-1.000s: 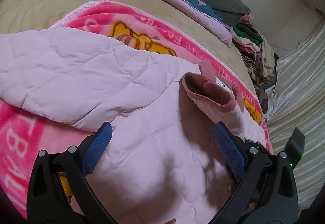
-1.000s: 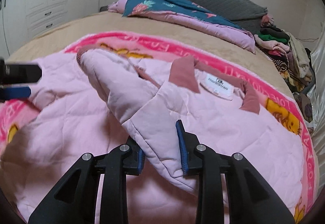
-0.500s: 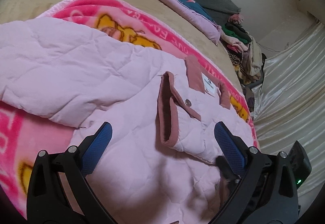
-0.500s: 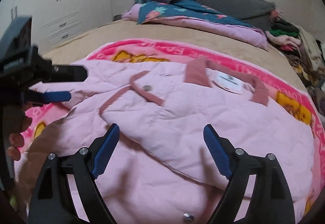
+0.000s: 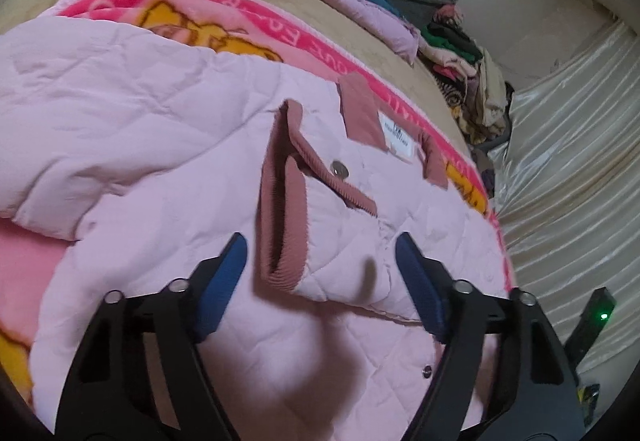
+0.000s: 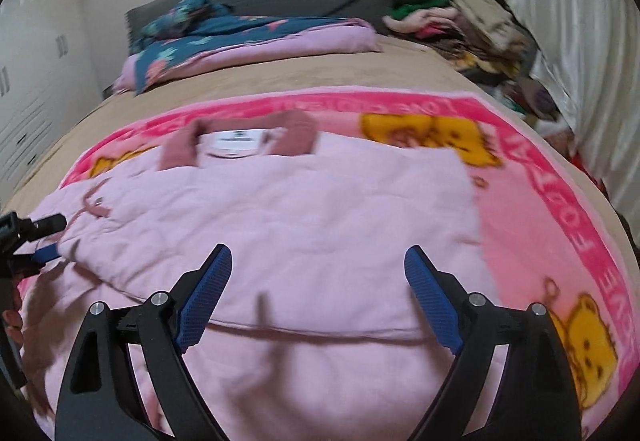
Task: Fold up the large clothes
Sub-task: 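Open the right tool and release the sleeve on the jacket front, then move the left tool to the other sleeve and grasp its cuff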
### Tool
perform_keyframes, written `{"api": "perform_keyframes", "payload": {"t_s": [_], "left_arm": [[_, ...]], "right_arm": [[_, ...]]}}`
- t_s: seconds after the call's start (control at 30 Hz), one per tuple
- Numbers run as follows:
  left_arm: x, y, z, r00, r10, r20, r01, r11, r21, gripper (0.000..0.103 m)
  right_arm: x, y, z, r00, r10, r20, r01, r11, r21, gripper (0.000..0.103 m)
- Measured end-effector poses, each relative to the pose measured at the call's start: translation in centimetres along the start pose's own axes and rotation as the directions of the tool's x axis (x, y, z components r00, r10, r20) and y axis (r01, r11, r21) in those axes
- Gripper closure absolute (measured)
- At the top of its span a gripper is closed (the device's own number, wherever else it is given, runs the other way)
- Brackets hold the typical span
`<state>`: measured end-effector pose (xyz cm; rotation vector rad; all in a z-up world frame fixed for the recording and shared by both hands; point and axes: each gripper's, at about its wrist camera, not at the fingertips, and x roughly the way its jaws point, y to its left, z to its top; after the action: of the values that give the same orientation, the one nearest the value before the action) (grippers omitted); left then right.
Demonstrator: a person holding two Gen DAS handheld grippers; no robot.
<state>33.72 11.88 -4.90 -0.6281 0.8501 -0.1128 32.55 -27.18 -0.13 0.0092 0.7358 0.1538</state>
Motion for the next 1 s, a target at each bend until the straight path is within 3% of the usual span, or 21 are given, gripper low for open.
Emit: {"api": "perform_keyframes", "payload": {"t_s": [0.17,0.27,0.43,0.63,0.7,0.9,1.0], "left_arm": [[1.6,-0.2,-0.4,0.998,0.064,0.005,-0.064,0.997,0.046,0.076],[1.2,-0.5,-0.6,0.998,0.056,0.025,-0.058,0.996,0.072,0.085],[-0.9,-1.7,-0.1,0.989,0.1,0.112,-0.116,0.982,0.147,0.088],[0.3,-1.3,-0.4,0.98,0.176,0.09,-0.19,0.964,0.184,0.088],[0.6,-0.9,-0.6,0.98,0.183,0.077,-0.194,0.964,0.179,0.087],[0.9,-0.7,-1.2,0.978,0.199,0.054,-0.206,0.96,0.191,0.086],[0.7,-1.1,-1.6,0.977,0.206,0.054,-0.213,0.955,0.206,0.086]], "right_arm": [[-0.7,-2.3,-1.1,0.999,-0.038,0.001,0.038,0.999,0.015,0.016],[-0.8,-3.4,-1.4,0.999,-0.053,-0.003,0.053,0.998,0.041,0.016],[-0.8,-4.0,-0.3,0.997,-0.07,0.015,0.069,0.996,0.055,0.016],[0.8,-3.2,1.0,0.999,-0.047,0.0,0.047,0.998,0.045,0.016],[1.7,-2.8,1.1,0.999,-0.04,-0.021,0.04,0.999,0.031,0.016],[5.8,-3.7,-0.4,0.973,-0.097,-0.207,0.107,0.994,0.037,0.015],[6.2,-4.1,-1.1,0.973,-0.092,-0.212,0.105,0.993,0.051,0.015]]}}
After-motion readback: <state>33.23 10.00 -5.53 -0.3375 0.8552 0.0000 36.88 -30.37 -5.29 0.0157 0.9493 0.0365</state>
